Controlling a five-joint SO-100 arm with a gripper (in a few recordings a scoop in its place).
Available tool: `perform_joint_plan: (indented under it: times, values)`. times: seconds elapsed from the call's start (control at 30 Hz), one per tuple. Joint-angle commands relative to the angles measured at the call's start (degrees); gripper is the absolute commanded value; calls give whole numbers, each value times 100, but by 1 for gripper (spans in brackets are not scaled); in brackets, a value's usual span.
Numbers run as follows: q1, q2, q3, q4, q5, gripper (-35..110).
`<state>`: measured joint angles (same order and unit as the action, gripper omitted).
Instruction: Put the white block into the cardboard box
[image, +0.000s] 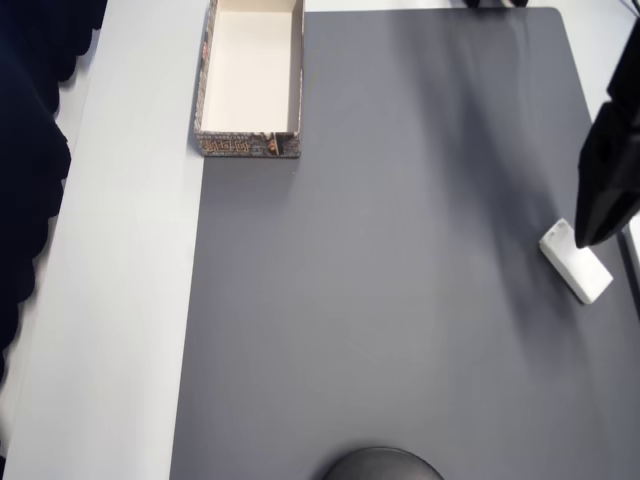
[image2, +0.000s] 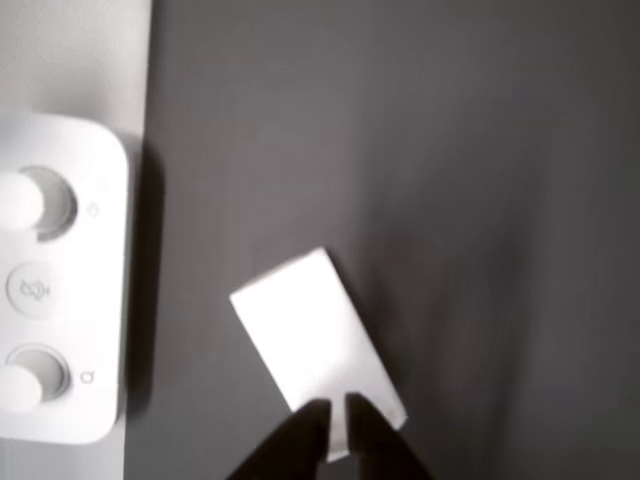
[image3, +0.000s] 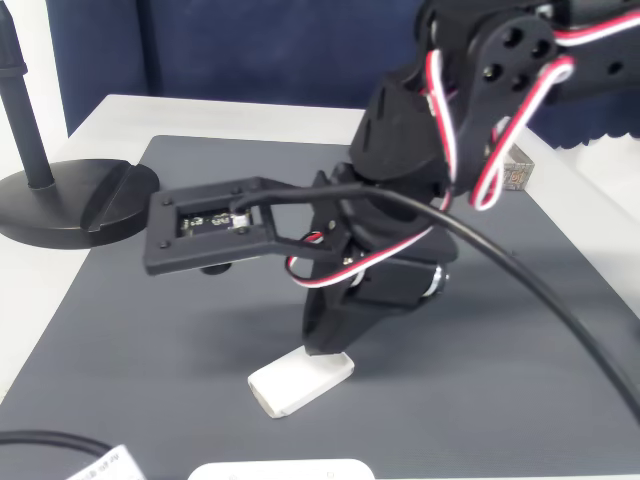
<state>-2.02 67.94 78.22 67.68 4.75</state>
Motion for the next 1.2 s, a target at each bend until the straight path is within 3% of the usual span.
perform_joint_plan:
  times: [0.0, 0.83, 1.17]
  values:
    - [0, -53, -835, 334, 53, -2]
    - [-88, -773, -1696, 940, 88, -2]
    - [-105, -800, -1802, 1389, 1397, -2]
